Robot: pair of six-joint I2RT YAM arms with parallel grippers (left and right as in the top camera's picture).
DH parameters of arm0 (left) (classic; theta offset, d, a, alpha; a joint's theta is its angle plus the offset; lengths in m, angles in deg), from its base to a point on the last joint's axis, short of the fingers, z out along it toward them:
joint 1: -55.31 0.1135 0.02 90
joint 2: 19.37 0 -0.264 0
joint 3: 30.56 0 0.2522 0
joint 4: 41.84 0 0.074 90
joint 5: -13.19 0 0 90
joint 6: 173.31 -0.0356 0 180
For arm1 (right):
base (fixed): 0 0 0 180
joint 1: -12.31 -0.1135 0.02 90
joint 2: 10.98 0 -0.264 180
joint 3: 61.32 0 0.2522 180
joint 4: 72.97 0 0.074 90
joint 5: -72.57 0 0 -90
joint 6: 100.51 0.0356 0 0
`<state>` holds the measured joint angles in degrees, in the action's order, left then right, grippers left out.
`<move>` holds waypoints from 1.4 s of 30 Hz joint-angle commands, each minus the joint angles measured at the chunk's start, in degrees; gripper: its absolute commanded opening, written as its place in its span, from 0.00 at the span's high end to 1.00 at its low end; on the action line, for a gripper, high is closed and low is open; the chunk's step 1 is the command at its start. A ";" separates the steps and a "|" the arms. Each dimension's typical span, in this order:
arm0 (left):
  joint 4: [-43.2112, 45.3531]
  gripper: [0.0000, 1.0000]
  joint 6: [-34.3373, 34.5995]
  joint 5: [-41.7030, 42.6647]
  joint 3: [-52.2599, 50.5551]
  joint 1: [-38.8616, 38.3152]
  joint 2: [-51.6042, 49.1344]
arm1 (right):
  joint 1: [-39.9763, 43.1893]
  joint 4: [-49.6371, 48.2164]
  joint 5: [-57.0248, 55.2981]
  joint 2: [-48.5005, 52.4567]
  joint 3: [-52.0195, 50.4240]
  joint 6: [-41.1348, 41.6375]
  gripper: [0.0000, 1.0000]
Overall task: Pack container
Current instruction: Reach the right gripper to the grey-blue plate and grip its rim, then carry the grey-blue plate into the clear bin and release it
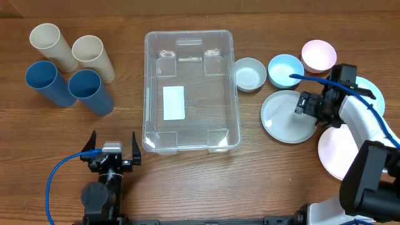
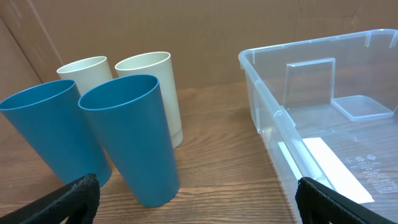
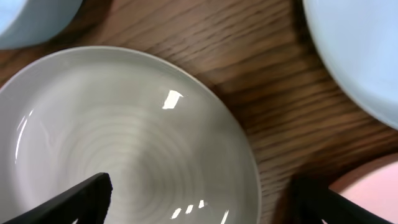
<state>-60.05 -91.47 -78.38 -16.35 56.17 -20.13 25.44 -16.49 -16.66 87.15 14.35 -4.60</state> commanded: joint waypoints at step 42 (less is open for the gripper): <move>0.17 0.00 -1.27 0.11 -0.17 0.24 0.46 | 0.13 14.53 5.68 -6.60 7.89 8.96 0.96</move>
<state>-60.05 -91.47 -78.38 -16.35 56.17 -20.13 25.72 -3.46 -9.36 83.67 17.61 3.84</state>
